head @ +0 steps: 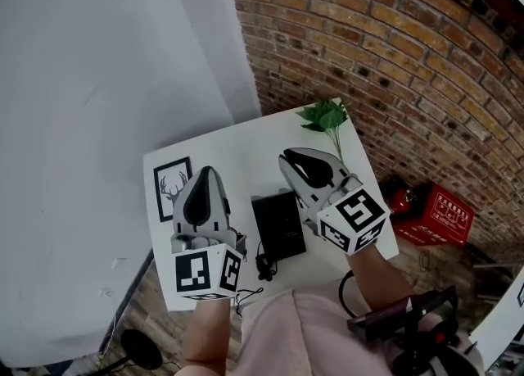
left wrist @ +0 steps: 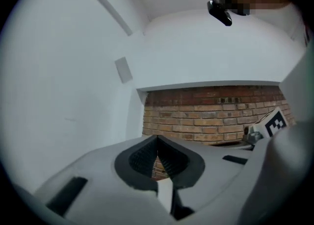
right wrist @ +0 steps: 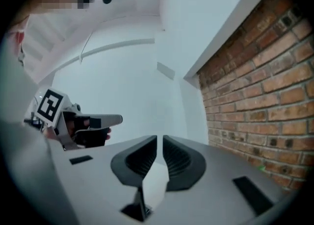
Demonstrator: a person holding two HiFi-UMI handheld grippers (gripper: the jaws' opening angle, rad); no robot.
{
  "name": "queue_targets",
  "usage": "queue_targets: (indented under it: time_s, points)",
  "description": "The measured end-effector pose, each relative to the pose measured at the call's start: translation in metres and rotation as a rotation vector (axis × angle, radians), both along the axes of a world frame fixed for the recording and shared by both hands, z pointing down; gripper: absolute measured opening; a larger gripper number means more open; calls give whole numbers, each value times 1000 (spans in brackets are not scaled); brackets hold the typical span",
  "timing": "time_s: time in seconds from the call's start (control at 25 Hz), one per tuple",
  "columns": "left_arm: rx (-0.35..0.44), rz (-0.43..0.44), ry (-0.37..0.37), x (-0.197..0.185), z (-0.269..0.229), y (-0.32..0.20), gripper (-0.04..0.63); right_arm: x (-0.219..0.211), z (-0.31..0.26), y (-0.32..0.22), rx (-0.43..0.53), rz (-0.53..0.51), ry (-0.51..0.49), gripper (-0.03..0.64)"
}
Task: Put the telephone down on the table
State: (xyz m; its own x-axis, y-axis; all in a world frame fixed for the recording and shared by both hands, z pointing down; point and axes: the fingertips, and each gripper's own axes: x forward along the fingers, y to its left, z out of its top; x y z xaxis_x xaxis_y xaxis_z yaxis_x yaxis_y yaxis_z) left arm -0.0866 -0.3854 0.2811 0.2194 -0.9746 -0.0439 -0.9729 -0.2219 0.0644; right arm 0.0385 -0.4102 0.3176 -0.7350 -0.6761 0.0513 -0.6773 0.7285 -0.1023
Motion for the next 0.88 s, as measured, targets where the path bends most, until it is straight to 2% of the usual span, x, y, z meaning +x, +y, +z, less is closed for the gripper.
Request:
queue_targets:
  time_s: [0.12, 0.24, 0.6, 0.88]
  points:
    - [53, -32, -36, 3, -18, 2, 0, 0, -16, 7, 93, 44, 39, 27]
    - [77, -30, -50, 6, -26, 5, 0, 1, -23, 14, 141, 66, 55, 14]
    - [65, 27, -66, 18, -19, 17, 0, 8, -34, 26, 195, 94, 47, 3]
    - [64, 48, -81, 25, -16, 21, 0, 9, -35, 28, 192, 108, 49, 3]
